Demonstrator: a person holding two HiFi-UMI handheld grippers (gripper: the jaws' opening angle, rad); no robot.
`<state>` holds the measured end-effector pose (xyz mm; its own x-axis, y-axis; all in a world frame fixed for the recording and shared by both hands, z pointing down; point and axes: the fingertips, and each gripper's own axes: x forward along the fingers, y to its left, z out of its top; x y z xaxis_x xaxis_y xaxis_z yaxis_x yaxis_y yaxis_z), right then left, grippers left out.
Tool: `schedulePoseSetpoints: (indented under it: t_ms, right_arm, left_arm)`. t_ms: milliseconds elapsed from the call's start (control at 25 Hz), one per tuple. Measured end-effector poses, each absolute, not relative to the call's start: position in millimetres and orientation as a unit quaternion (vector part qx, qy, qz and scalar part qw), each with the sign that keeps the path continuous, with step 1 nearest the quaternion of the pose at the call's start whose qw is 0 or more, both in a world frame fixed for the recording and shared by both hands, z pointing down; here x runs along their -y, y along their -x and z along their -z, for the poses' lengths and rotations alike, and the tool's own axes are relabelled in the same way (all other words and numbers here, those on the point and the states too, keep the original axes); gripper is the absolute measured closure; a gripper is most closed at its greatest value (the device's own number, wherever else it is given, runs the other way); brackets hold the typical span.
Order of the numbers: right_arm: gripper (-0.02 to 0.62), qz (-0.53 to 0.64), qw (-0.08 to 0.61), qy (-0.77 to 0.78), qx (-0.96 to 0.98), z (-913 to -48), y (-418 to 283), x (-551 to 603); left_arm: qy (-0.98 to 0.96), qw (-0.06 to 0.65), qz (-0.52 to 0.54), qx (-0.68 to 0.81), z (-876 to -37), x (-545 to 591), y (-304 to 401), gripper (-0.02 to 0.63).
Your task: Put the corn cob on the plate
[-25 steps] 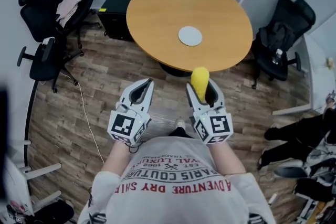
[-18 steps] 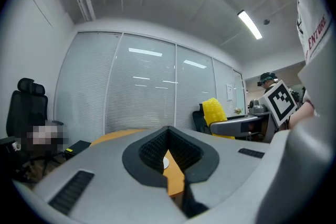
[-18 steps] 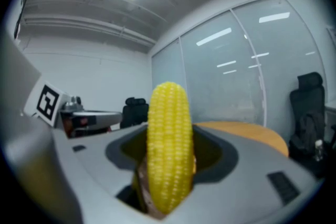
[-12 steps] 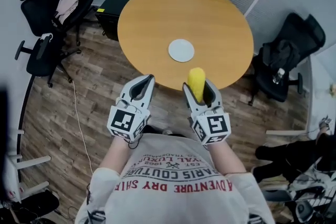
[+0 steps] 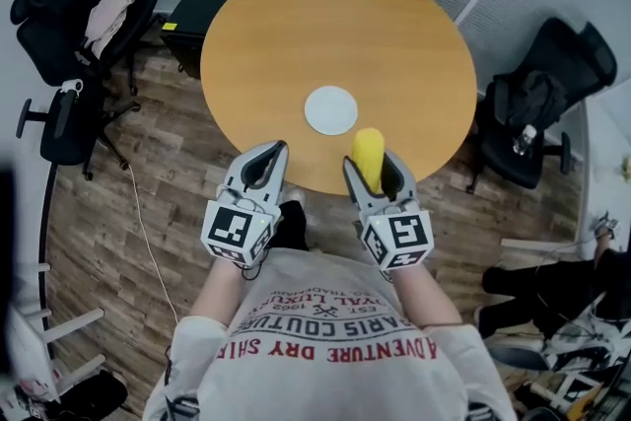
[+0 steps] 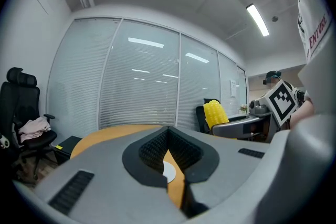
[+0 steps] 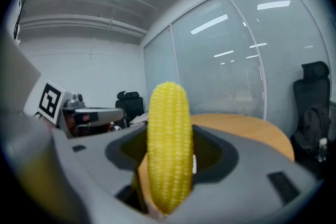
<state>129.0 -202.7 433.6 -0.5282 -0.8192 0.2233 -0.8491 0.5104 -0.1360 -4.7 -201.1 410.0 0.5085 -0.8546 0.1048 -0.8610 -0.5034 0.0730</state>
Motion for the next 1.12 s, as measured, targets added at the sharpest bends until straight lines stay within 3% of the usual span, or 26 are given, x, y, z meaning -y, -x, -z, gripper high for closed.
schedulePoseSetpoints:
  t_ms: [640, 1120]
  right_arm:
    - [0.330, -0.160, 0.106, -0.534, 0.823, -476, -111, 341]
    - [0.330, -0.234, 0.201, -0.517, 0.798, -574, -98, 376]
  left_arm:
    - [-0.900, 0.066, -0.040, 0.430, -427, 360, 26, 0.574]
    - [-0.909, 0.087, -0.064, 0.402, -475, 401, 29, 0.574]
